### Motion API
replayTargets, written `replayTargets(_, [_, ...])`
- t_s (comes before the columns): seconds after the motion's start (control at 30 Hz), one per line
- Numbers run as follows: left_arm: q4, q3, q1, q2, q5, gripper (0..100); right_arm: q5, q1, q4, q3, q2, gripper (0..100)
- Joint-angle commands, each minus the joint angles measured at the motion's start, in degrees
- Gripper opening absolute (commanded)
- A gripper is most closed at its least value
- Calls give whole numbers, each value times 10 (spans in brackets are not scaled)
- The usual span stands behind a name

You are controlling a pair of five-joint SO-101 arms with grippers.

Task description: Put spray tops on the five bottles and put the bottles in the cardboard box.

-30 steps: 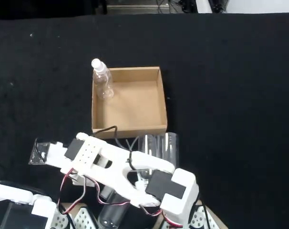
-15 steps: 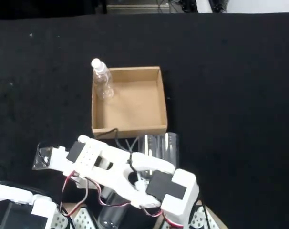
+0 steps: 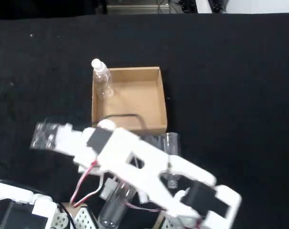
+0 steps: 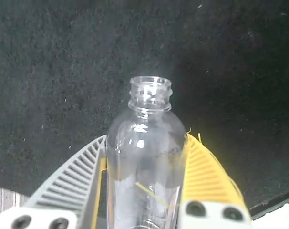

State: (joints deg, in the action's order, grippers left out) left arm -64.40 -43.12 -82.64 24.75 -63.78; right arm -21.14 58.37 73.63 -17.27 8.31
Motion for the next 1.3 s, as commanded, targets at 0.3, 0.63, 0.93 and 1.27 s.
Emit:
replayTargets(0.3, [-116,147,181,11,176,41,129,-142,-6,129,301,11])
replayTargets(0.63, [-135,148,306,130,288,41,188,-263,-18,236,378,11])
replayTargets(0.93, [-135,119,575,354,444,41,260,-325,-84,297,375,11])
replayTargets(1.27, [25,22,857,463,545,41,364,-417,-97,284,385,11])
